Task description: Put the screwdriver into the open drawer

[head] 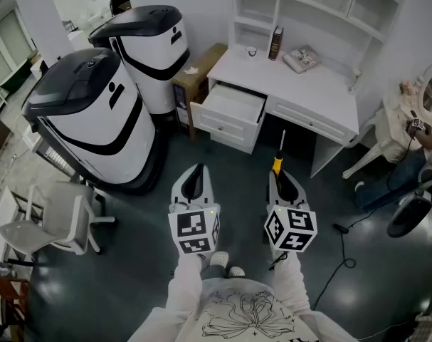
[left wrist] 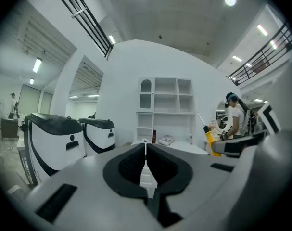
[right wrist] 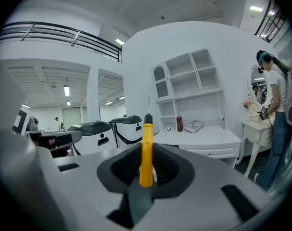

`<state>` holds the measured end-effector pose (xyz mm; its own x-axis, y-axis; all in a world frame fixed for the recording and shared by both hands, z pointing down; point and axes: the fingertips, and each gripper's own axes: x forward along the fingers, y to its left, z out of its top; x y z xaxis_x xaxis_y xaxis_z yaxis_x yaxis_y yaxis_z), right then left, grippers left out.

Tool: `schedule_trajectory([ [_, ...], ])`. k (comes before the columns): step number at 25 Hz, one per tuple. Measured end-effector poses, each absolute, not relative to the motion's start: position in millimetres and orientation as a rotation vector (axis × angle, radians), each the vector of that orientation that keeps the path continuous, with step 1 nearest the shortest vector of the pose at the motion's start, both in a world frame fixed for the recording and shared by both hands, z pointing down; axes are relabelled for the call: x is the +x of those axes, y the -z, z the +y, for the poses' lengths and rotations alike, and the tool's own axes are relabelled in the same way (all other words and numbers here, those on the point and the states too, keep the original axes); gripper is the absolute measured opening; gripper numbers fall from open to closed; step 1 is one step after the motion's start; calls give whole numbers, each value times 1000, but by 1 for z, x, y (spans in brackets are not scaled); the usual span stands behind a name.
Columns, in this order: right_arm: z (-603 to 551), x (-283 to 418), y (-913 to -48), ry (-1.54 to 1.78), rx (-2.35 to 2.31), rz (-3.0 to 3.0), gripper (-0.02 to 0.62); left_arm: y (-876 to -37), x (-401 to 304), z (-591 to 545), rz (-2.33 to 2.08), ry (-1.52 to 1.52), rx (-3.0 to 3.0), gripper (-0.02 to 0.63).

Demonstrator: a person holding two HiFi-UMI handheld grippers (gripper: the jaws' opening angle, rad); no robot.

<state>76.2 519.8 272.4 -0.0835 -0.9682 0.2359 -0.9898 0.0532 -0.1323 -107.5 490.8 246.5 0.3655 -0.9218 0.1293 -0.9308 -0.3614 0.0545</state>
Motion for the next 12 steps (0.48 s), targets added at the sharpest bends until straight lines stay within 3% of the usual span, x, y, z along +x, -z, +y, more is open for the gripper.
schedule_trajectory([
  [12,499,70,-274,-400,2075,-2229,66,-247,-112,470,-1700,-113,2501,9],
])
